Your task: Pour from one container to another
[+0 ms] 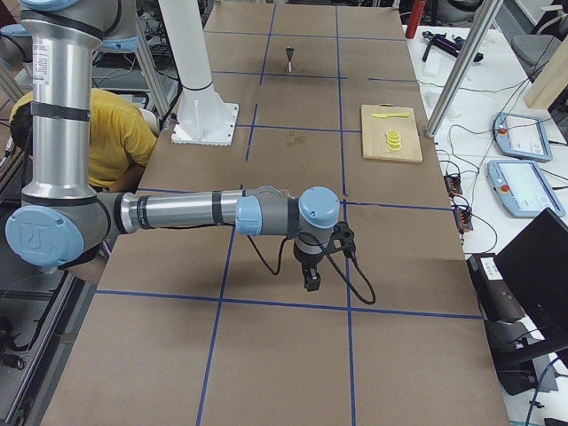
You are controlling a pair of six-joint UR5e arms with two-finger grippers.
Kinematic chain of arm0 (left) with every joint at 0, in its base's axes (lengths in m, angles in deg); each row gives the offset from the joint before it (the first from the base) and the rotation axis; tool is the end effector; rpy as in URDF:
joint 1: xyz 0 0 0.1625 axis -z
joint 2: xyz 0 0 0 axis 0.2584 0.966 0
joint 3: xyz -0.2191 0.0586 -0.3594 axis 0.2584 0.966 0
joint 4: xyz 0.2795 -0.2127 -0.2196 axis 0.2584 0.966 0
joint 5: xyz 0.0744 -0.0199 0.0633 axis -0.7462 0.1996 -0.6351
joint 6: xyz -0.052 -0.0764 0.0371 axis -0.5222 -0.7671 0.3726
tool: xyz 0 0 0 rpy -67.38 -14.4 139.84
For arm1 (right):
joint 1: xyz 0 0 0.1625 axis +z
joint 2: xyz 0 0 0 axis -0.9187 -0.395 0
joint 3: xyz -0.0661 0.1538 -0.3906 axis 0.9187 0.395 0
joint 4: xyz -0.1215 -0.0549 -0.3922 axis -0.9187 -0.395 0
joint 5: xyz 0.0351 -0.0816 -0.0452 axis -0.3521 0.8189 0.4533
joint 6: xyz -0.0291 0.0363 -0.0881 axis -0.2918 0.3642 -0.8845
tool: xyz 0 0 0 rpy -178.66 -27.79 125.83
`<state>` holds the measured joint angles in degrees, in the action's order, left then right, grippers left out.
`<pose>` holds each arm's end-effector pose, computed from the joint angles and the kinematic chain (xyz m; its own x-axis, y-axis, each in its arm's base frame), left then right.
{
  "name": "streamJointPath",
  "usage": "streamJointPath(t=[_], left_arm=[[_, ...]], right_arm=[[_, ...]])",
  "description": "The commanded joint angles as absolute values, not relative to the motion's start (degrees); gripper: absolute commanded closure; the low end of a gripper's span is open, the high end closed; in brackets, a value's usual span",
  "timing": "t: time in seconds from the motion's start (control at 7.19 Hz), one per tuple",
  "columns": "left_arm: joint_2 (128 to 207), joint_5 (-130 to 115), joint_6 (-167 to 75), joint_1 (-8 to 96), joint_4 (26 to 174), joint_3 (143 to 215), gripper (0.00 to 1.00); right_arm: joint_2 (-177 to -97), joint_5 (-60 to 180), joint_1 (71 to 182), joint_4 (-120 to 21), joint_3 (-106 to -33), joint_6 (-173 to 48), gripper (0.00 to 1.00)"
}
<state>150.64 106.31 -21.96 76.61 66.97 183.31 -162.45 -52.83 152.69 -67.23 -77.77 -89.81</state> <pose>-0.0768 -0.5094 0.6000 0.7008 0.1607 -0.6951 -0.0869 0.9863 0.1404 0.0301 -0.4527 0.6142 0.6695 -0.2524 0.6986 0.2019 0.9669 0.1559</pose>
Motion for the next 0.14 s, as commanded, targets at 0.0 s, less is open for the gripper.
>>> streamJointPath(t=[0.0], left_arm=[[150.8, 106.3, -22.0, 76.6, 66.9, 183.3, 0.0]], right_arm=[[-162.5, -52.9, 152.7, -67.3, -77.6, -89.8, 0.0]])
